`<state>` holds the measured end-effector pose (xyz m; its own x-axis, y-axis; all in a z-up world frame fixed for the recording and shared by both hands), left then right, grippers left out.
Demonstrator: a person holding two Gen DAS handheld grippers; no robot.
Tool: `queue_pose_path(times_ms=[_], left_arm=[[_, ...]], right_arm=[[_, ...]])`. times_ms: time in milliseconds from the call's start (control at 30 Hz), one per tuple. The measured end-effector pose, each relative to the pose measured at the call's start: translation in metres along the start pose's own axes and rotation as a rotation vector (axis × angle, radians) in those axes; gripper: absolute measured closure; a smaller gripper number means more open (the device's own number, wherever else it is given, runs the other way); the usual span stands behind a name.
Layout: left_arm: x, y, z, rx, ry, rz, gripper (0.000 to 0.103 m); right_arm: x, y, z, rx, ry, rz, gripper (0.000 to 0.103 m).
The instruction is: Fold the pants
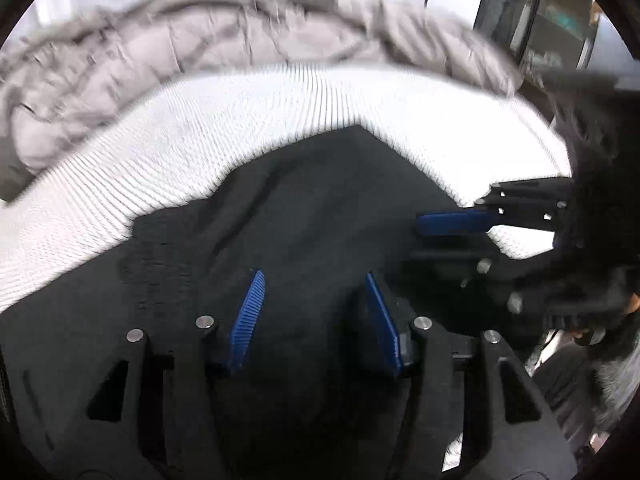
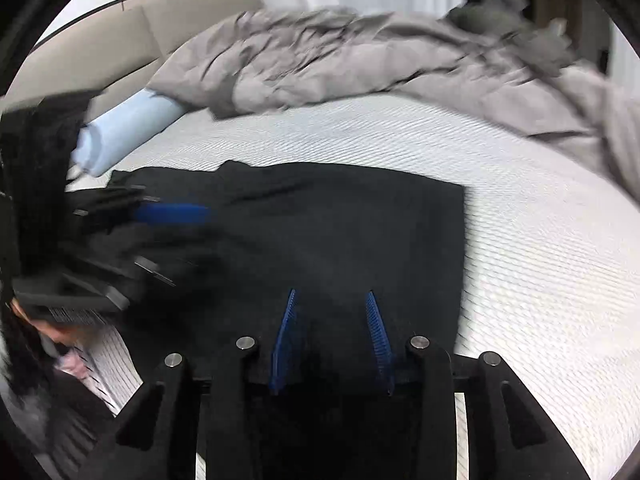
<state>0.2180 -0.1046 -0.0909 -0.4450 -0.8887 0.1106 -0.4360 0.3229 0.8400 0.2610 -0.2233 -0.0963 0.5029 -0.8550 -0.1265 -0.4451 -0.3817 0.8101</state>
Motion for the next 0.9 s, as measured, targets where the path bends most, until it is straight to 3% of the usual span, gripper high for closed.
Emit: queue_pose_path(times_ms=[33,67,133,167,333,433,500,567,633,667,733,767,900], left_arm=[[-0.010,-0.015,0.006,-0.049,0.014,-0.034,0.055],[-0.015,-0.019,0.009,-0.046,0.024,-0.024,0.061],[-0.025,-0.010,0.013,-0.018,0.050,0.009,0.062],[-0.028,-0.006,0.015,-0.014,0.048,-0.001,0.062],[-0.031,0.023,0.019,0.013,0.068,-0.032,0.062],[-0.021,0.038,-0.011,0.087,0.050,-0.014,0.056],[-0.022,0.024,-0.031,0.067,0.052,-0.035,0.053],[-0.033,-0.003,-0.044,-0.002,0.049,-0.082,0.055],[-0.051,-0.023,-0.039,-0.047,0.049,-0.103,0.069],[-0.057,-0.025,-0.037,-0.042,0.061,-0.079,0.079],[-0.067,-0.018,-0.029,-0.007,0.108,0.007,0.082],[-0.069,-0.014,-0.024,-0.003,0.107,0.015,0.082],[-0.077,0.017,-0.017,0.038,0.108,-0.047,0.080]], right_arm=[[-0.004,-0.016,-0.004,-0.044,0.002,-0.021,0.064],[-0.004,-0.031,-0.003,-0.084,0.015,0.013,0.064],[0.011,-0.045,0.007,-0.127,0.081,0.203,0.065],[0.017,-0.042,0.011,-0.110,0.104,0.233,0.065],[0.050,-0.011,0.020,-0.066,-0.015,0.261,0.063],[0.036,-0.002,0.004,-0.004,-0.044,0.168,0.063],[0.020,-0.007,-0.015,0.016,-0.036,0.113,0.063],[0.006,-0.026,-0.031,-0.013,0.005,0.084,0.063],[0.001,-0.048,-0.027,-0.084,0.037,0.066,0.063],[0.005,-0.061,-0.025,-0.117,0.065,0.100,0.063],[0.020,-0.067,-0.019,-0.122,0.110,0.187,0.063],[0.029,-0.061,-0.015,-0.116,0.100,0.200,0.063],[0.061,-0.038,-0.022,-0.085,0.030,0.292,0.062]])
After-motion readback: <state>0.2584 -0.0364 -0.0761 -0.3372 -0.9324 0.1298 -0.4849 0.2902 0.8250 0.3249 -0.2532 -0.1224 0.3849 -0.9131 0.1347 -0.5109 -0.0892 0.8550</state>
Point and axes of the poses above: each gripper's, at about its wrist camera, not at the fingertips, and y roughly against the way its jaws point, x to its right, z to its underside, the point moved 9 cm from there along -y, roughly the way its jaws point, and after that the axes turned 6 degrees about -x, right-handed, at the moved point
